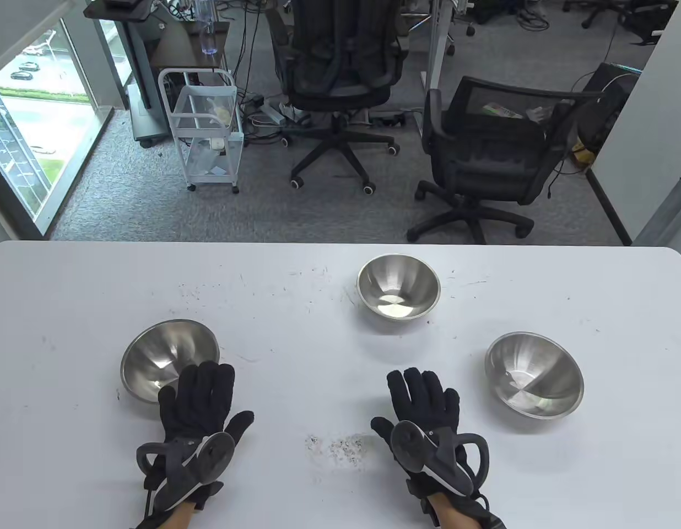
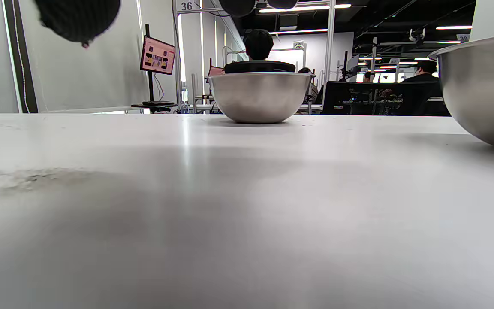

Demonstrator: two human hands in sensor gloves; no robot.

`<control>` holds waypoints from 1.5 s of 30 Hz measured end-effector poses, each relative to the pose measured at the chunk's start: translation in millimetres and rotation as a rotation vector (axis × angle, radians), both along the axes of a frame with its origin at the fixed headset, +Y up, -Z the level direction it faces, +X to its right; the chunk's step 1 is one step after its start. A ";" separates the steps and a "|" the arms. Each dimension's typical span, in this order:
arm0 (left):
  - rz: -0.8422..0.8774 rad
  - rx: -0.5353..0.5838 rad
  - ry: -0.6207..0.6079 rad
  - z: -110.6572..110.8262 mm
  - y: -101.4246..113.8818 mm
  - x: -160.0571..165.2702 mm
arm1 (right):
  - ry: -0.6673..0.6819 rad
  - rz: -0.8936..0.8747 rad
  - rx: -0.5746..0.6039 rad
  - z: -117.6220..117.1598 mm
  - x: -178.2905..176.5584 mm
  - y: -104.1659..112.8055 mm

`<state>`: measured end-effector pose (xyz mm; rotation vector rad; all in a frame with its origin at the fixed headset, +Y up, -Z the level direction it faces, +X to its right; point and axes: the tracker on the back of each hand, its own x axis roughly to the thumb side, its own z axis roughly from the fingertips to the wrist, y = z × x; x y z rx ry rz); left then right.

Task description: Nest mixing bowl into mixing bowl

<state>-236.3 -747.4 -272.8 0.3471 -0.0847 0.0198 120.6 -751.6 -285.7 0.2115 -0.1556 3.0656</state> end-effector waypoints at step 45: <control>0.041 -0.009 -0.059 2.6 0.2 -7.5 | -0.516 -0.054 0.091 -15.8 118.6 18.5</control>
